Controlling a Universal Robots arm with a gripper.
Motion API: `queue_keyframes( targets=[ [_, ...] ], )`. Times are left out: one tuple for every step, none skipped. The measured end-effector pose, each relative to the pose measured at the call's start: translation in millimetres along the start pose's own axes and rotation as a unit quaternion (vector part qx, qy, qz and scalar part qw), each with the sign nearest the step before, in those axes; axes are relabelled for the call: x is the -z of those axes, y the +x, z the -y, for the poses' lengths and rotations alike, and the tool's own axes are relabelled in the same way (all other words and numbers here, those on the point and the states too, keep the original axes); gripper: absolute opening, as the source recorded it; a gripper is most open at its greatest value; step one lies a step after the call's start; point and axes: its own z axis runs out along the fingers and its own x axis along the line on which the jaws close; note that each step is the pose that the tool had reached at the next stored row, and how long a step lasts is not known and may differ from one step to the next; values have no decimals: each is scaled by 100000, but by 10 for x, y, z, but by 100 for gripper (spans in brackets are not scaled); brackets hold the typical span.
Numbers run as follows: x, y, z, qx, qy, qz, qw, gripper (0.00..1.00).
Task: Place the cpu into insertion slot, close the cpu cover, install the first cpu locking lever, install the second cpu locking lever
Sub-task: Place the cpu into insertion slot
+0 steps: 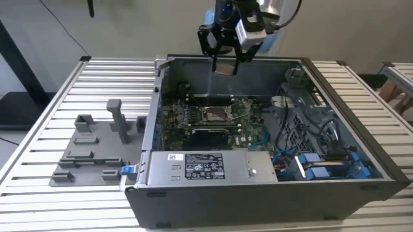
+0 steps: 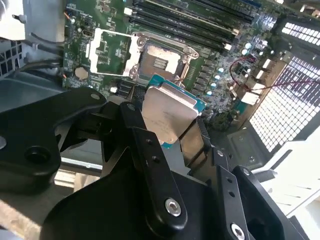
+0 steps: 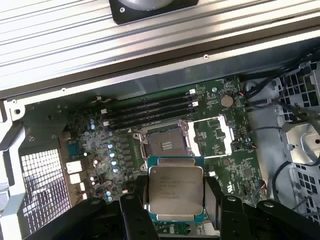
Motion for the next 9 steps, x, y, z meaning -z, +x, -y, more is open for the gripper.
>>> queue_keyframes(
  targets=[
    [-1, 0, 0, -677, 0, 61, 99998, 55],
    [-3, 0, 0, -1361, -7, 123, 99991, 55],
    [-5, 0, 0, -2022, -15, 183, 99979, 55],
    [-7, 0, 1, -2694, -24, 243, 99963, 55],
    [-8, 0, 1, -3349, -34, 302, 99943, 55],
    [-10, 0, 1, -4052, -45, 365, 99917, 55],
    [-12, 0, 1, -4692, -54, 420, 99889, 55],
    [-14, 0, 1, -5340, -64, 481, 99856, 55],
    [-15, 0, 1, -6039, -73, 543, 99816, 55]
  ],
)
